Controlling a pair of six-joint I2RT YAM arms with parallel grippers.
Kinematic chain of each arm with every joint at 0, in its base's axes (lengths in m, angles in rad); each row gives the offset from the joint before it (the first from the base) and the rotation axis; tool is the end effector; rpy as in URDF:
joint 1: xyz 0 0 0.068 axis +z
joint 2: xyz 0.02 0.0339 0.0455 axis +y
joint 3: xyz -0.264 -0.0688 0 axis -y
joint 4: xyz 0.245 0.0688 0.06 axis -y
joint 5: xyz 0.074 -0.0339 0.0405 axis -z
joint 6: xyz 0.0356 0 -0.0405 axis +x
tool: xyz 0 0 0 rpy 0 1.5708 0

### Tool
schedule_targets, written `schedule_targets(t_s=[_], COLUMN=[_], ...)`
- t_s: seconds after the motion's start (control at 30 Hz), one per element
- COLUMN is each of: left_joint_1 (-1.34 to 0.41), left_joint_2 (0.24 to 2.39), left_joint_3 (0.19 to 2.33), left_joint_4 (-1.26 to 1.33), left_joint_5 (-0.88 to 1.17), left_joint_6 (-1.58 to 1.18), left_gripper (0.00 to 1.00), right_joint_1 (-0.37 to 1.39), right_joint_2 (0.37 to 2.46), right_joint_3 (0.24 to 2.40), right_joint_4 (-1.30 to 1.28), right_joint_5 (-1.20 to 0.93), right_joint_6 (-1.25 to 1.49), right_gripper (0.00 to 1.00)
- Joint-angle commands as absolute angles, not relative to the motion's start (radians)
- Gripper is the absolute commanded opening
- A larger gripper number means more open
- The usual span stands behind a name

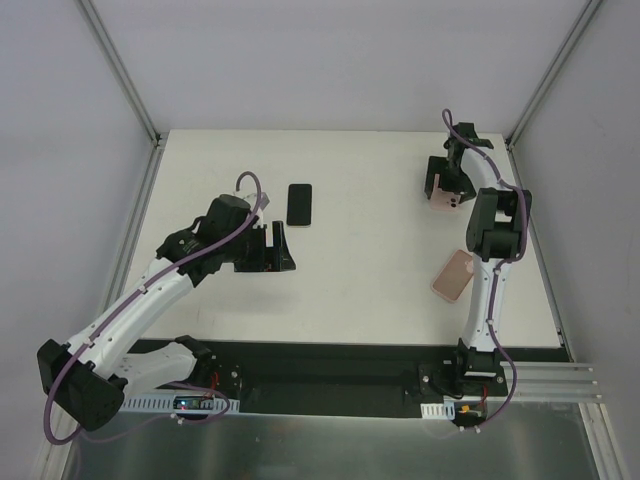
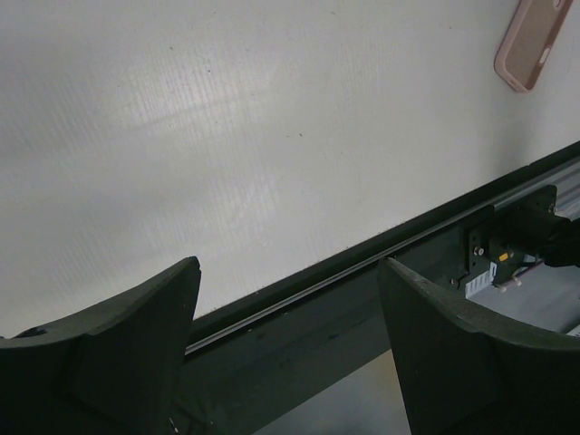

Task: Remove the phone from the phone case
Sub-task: Pick up the phone at the center of the board.

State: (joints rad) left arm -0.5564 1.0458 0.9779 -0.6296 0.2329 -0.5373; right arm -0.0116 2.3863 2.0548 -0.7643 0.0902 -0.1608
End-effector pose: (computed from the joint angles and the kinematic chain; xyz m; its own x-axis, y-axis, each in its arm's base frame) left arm 0.1820 -0.1229 0.3154 -0.8085 -0.0836 -0.5826 0.2914 0.8032 -0.5196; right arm 0.5134 -0.0092 0.1741 -0.8862 -0.1492 -0.4386 -0.0903 0.9842 -0.1523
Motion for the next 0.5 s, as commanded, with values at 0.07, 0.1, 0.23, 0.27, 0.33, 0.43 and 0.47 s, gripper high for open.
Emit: schedule_targets(t_s=[0.07,0.1,0.23,0.27,0.33,0.43,0.47], left_joint_1=[-0.558,-0.558,-0.558,-0.558,-0.558,-0.558,-0.558], left_joint_2=[1.019,1.022,1.025,1.025,1.025,1.040,1.046], left_joint_3=[0.985,0.983,0.983,0.985,0.985,0.996,1.000], left_joint_4=[-0.632,-0.632,-0.630,-0.632,-0.630,-0.630,-0.630], left_joint_5=[0.238,0.238,0.239,0.236,0.230,0.210,0.210], left_joint_6=[-0.549,-0.551,-0.555,-0.557,-0.564,-0.578,-0.580], left_gripper=[0.78,0.78,0.79,0.79,0.79,0.79,0.79], right_joint_1=[-0.014,-0.015,-0.015,-0.015,-0.015,-0.015,-0.015], right_joint_2=[2.387,2.388,2.378,2.373,2.349,2.289,2.272], right_joint_3=[2.028,2.028,2.010,2.005,1.971,1.895,1.873], right_joint_4=[-0.795,-0.796,-0.796,-0.795,-0.789,-0.761,-0.753], right_joint_5=[0.120,0.097,0.058,0.057,0.055,0.045,0.037], right_joint_6=[-0.176,-0.175,-0.149,-0.144,-0.130,-0.101,-0.075], right_gripper=[0.96,0.96,0.84,0.77,0.63,0.45,0.40])
